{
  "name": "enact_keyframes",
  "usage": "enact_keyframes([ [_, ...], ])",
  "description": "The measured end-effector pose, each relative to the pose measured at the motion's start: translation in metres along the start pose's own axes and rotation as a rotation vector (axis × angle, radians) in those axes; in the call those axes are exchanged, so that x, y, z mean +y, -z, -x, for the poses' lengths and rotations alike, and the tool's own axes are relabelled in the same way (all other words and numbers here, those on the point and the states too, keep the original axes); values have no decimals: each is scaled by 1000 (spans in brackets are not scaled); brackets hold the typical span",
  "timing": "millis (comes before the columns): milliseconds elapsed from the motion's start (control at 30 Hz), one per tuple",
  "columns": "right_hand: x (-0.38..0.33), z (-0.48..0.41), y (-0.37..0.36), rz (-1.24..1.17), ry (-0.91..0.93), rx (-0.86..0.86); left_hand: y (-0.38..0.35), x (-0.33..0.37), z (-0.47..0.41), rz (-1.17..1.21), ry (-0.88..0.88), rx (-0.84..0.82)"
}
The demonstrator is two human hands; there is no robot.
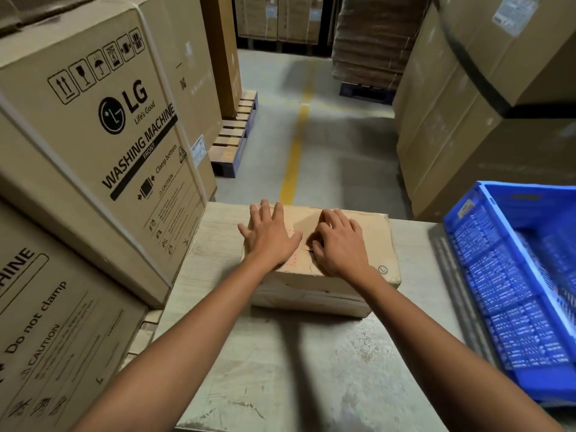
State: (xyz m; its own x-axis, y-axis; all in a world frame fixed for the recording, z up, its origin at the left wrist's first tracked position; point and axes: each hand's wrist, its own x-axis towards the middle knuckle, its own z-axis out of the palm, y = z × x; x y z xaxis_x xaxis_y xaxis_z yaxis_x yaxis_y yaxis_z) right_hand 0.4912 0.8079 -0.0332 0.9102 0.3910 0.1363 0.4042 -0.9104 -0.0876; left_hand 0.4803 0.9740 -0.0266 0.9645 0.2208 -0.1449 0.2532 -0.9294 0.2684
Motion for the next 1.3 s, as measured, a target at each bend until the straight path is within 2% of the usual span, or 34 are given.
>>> enact_keyframes([
  [133,6,0,-1,22,31,-148,3,13,-5,-103,13,100],
  [233,4,-3,5,9,3,-62,3,12,-11,-95,-3,137],
  [333,-8,-11,7,-86,-108,67,4,-3,-16,-44,-62,140],
  [400,-20,-15,2,-128,-74,104,7,-15,-15,43,-89,157],
  [467,-25,-20,-5,-74,45,10,7,-22,-11,76,-111,126],
  [567,-21,-28,-8,-32,114,-207,8,-25,-11,-30,-179,-49],
  [667,-16,-32,-9,-13,134,-243,9,-25,-17,-129,-208,-94],
  [733,-16,-32,-8,-65,139,-199,7,-21,-14,-147,-225,-67],
  [800,-15,-30,-5,-223,57,-82,4,-17,-8,-156,-301,-14],
  [867,-8,-26,-4,-249,-145,15,2,-18,-7,-136,-401,15],
  [933,-3,-21,-6,-141,-312,-65,2,-22,-8,-135,-448,-11],
  [1000,-3,-21,-9,-90,-339,-105,3,-23,-9,-185,-442,-51],
  [1100,0,-24,-2,-98,-302,-76,3,-18,-10,-225,-420,-85],
  [1233,22,-11,3,-60,-190,-144,1,-18,-4,-103,-435,82],
  [1300,24,5,1,-32,-231,-145,-2,-21,1,1,-416,223],
])
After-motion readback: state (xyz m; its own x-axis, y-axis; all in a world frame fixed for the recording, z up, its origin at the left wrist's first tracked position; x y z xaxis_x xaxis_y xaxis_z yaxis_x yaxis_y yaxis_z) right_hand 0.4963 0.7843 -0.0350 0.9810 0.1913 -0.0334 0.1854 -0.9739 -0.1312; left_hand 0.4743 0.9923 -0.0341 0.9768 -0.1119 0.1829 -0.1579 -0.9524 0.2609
